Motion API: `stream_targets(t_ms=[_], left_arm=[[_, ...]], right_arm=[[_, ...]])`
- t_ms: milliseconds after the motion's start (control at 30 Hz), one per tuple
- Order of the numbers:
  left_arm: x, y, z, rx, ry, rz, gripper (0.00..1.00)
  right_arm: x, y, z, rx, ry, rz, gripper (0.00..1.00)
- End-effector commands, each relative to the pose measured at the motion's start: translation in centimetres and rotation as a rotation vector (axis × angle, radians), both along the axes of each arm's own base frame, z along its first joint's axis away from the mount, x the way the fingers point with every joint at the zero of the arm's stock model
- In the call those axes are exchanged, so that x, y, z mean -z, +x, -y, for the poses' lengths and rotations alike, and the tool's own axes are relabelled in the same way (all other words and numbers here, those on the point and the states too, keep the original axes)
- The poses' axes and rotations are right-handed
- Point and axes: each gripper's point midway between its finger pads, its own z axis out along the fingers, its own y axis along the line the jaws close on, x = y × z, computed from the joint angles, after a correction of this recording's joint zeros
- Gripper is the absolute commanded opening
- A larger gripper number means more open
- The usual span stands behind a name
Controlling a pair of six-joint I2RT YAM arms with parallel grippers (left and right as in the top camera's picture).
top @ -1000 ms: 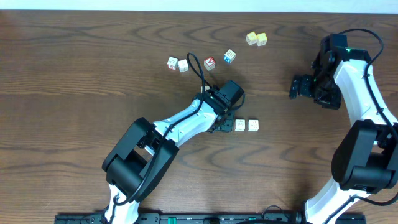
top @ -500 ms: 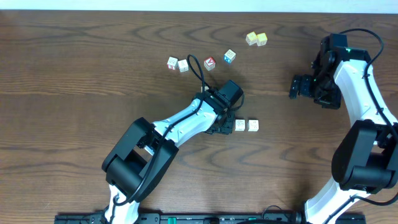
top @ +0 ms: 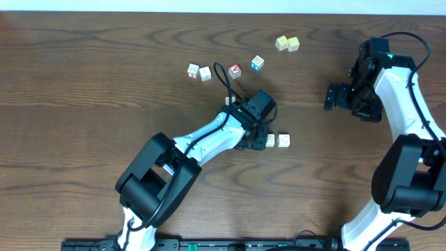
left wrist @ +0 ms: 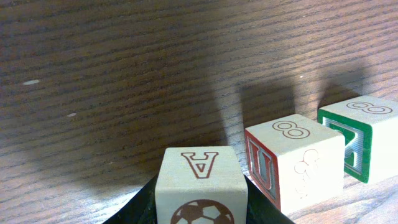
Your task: Lift 4 blocks
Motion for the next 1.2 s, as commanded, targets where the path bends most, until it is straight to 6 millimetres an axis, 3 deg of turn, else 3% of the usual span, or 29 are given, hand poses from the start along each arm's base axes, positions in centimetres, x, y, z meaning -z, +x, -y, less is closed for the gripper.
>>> stream_targets(t_ms=[0,467,1167], left_arm=[[0.29,0.12,-0.09,-0.004,0.011,0.001,0.34],[0.25,0.38,-0.05,-0.010,0.010,0.013,0.40],[0.18,0.09,0.24,-0.097,-0.019,-0.033,0.40]], right_arm=[[-0.34,0.32,0.31,-0.007,-0.012,0.011,0.99],[-0.34,0.31,0.29,-0.007,-0.012,0.011,0.99],[-0.34,0.31,0.29,-0.007,-0.011,0.011,0.99]])
